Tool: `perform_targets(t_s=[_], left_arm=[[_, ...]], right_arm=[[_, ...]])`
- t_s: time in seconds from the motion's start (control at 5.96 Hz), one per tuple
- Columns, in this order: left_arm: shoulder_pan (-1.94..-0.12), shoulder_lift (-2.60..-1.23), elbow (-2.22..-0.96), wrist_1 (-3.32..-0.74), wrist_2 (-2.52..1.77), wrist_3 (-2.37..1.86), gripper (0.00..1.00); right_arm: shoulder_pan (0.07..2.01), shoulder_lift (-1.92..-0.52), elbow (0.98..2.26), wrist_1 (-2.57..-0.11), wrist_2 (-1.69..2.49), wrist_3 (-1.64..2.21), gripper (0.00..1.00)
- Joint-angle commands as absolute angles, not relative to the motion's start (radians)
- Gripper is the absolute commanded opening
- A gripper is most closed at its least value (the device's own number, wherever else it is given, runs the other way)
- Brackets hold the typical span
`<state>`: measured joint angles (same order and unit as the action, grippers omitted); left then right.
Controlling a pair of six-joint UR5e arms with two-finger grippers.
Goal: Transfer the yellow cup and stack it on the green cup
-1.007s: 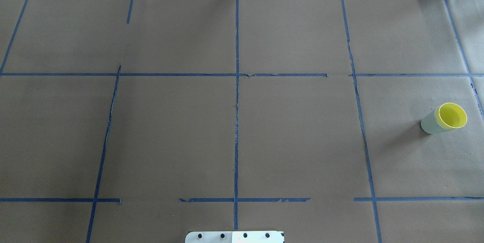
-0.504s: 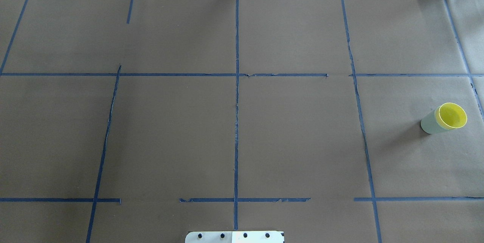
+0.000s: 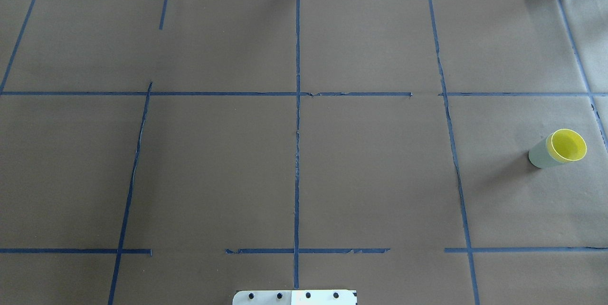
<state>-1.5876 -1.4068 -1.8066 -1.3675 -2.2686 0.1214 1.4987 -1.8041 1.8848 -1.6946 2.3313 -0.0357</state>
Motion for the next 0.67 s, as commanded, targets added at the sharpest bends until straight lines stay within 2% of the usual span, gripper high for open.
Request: perform_targets(t_s=[0.0, 0.5], left_arm=[[-1.589, -1.408, -1.804, -1.371, -2.246, 0.108, 1.00], [-1.589, -1.401, -1.801, -1.376, -2.306, 0.109, 1.00]], right_arm=[[1.499, -1.804, 1.885, -1.694, 2.332, -0.037, 1.00], [1.499, -1.805, 1.884, -1.694, 2.333, -0.035, 1.00]])
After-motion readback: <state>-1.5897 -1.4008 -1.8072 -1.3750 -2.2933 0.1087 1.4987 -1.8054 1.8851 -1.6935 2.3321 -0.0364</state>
